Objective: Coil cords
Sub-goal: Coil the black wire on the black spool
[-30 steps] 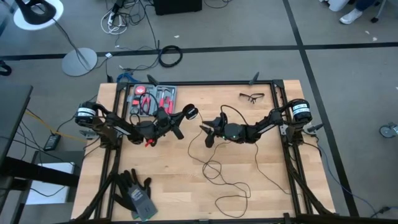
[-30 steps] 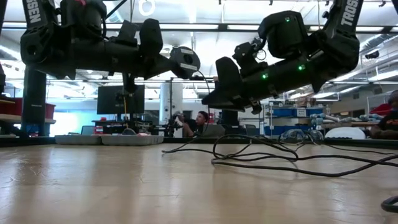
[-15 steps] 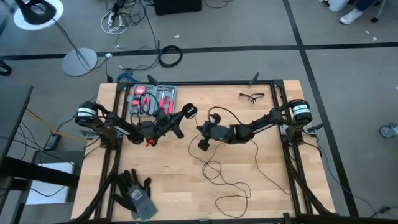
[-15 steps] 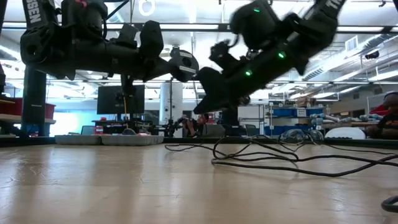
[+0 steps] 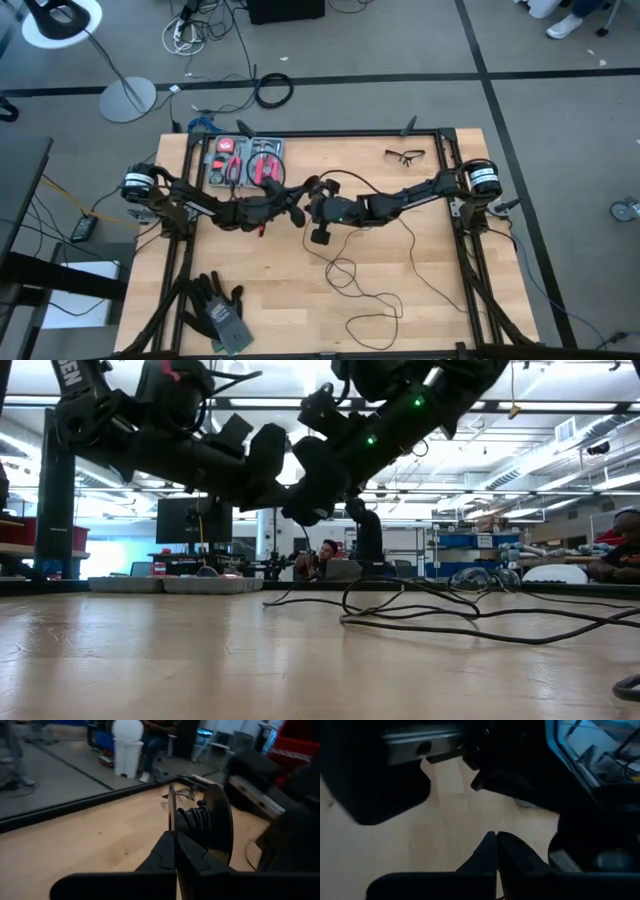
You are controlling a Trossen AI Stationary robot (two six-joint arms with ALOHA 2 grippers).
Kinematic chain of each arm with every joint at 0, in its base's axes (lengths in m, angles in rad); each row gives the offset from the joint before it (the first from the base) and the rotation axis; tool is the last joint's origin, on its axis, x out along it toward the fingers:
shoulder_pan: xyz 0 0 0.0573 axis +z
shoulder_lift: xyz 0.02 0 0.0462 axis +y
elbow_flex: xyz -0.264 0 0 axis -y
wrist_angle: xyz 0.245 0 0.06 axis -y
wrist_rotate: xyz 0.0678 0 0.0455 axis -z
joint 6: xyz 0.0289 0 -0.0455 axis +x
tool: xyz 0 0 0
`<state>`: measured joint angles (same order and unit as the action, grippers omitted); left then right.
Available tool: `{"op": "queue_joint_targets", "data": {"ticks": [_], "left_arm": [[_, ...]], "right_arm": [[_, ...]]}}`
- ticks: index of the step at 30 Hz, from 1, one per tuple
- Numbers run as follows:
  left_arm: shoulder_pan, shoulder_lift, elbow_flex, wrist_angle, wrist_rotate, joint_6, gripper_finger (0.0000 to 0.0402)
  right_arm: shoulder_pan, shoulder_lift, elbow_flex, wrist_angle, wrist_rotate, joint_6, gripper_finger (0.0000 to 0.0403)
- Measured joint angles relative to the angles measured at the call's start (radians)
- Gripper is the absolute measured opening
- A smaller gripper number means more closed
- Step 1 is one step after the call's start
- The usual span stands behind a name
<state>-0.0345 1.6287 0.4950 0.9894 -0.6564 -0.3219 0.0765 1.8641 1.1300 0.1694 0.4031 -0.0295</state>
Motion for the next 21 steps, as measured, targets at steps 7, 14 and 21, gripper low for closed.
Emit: {"op": "queue_joint_targets", "data": {"ticks": [7,14,21], "left_arm": [[0.0,0.0,0.006,-0.127,0.051,0.004,0.0],[0.0,0.0,0.006,-0.193,0.096,0.03,0.0],[0.0,0.0,0.008,-0.241,0.127,0.032,0.0]], "right_arm": [[0.004,0.0,0.071,-0.176,-0.015,-0.017,0.0],[0.004,-0.02,0.113,-0.316,-0.014,-0.016,0.0],[-0.007,-0.078,0.115,-0.428,-0.015,0.027,0.0]]}}
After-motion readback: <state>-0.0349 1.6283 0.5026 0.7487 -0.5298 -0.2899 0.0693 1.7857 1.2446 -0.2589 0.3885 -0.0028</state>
